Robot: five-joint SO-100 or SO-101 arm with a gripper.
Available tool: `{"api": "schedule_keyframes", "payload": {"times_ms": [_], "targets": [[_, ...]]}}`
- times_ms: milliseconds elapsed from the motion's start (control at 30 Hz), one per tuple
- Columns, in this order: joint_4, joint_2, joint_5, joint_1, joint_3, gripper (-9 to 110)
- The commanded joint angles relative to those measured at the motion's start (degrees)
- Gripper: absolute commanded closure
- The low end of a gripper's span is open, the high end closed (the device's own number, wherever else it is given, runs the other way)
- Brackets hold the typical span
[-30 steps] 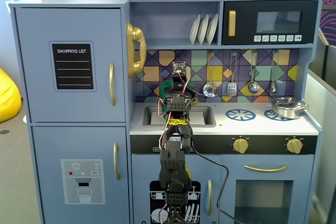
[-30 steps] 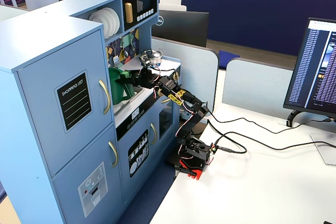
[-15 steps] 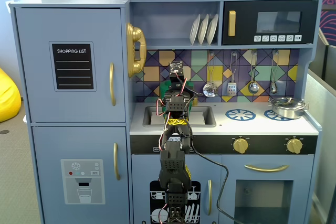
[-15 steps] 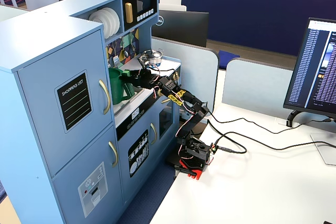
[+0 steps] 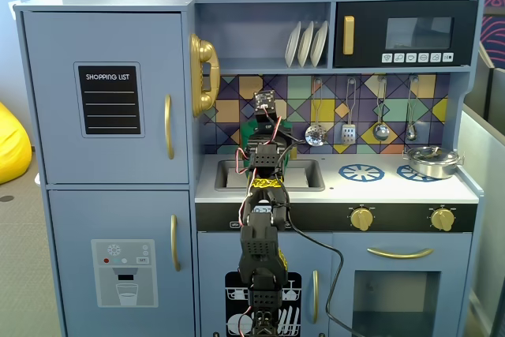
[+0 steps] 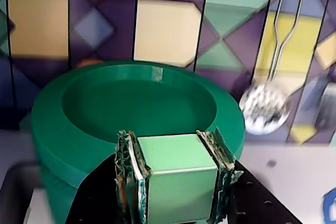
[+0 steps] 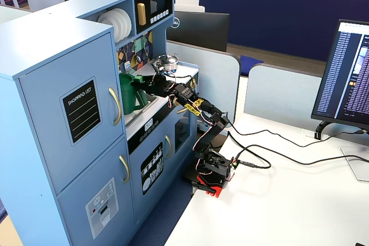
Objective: Take off the lid from the green recipient and place it on the counter
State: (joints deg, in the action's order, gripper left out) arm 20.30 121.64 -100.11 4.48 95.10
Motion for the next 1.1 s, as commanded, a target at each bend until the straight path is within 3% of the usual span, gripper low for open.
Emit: {"api": "schedule_keyframes", "payload": {"times_ms": [0, 267, 733, 1067], "targets": [[-2.8, 4.8, -1.1, 1.1, -6.0, 102], [-1.8, 5.4, -1.0, 4.0, -6.7, 102], [2.2, 6.9, 4.3, 25.2, -7.5, 102], [-12.3, 5.9, 2.6, 28.7, 8.9, 102]]}}
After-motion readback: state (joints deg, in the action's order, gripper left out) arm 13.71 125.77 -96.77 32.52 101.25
